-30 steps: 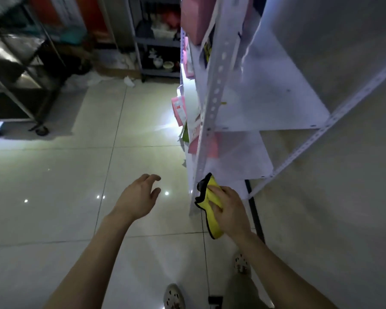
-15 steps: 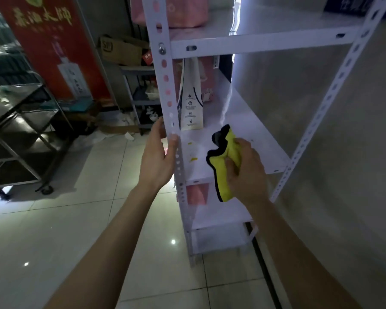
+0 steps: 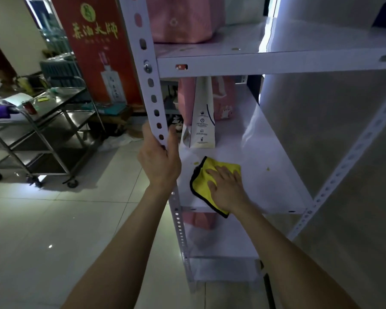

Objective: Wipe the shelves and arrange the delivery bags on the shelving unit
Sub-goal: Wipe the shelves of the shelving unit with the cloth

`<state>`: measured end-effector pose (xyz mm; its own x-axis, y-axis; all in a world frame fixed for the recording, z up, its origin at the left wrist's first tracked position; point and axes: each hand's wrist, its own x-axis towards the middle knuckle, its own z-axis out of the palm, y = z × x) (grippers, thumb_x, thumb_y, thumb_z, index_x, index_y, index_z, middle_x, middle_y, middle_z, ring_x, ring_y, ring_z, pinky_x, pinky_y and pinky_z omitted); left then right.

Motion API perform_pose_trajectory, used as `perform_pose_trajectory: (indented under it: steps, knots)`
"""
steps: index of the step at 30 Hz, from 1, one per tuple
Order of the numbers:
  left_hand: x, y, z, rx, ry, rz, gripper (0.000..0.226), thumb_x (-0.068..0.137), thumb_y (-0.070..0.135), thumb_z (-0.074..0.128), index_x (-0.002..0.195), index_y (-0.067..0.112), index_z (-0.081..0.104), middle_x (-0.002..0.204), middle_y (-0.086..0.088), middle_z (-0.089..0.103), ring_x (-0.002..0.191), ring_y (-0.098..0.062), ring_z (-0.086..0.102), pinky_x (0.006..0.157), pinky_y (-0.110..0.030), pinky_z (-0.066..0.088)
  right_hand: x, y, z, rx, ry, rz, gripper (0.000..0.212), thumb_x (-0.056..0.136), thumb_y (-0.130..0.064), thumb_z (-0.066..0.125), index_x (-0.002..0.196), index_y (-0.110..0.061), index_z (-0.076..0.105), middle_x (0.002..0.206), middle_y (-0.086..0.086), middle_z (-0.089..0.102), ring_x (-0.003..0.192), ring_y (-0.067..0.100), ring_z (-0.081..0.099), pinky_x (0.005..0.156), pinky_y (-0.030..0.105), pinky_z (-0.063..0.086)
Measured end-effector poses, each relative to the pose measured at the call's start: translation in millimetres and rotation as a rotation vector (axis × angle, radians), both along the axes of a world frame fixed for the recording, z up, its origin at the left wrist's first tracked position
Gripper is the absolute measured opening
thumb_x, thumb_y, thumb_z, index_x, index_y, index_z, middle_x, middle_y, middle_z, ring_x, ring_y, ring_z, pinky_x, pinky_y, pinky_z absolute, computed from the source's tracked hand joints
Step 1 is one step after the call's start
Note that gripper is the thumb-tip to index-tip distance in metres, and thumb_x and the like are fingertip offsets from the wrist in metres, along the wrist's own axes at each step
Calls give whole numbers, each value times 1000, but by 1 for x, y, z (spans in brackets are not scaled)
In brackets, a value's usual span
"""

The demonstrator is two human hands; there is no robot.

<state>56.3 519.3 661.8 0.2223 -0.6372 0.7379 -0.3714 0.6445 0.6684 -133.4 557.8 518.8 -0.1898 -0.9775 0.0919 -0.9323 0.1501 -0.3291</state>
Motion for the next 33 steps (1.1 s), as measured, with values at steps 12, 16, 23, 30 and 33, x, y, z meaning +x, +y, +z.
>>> perform_pose_trajectory:
  steps: [12,16,23,30,33]
  knots:
    - [-1,-6,-5,-80,3,28,37,110,34,53,108,-2,57,83,14,45,63,-2,46,57,-40,41,47,-85,18,21,153,121,54,98,-50,29,143,-31,53,147,18,46,137,40,41,117,61,25]
    - [1,-6,-5,-100,7,28,46,111,42,51,106,-4,58,82,3,51,64,-13,49,57,-43,43,57,-33,13,-44,134,334,51,101,-47,36,147,-33,53,156,14,46,147,36,38,124,62,18]
    - [0,-10,-7,-104,2,33,46,111,43,51,105,-2,56,81,5,47,63,-18,44,55,-48,42,22,-3,15,-43,16,386,48,107,-35,45,154,-29,50,168,6,34,155,28,27,127,47,19]
    - [0,-9,-5,-107,4,50,34,109,29,55,107,-5,59,83,-11,59,67,-19,53,58,-46,46,50,-100,15,44,75,156,43,101,-41,42,143,-35,54,154,13,43,145,36,37,120,56,25]
    - [0,-8,-6,-118,21,45,37,109,30,56,107,-7,61,80,-5,57,64,-5,49,58,-32,40,73,-56,4,-186,137,294,40,100,-42,46,133,-30,65,142,12,57,136,36,50,121,56,25]
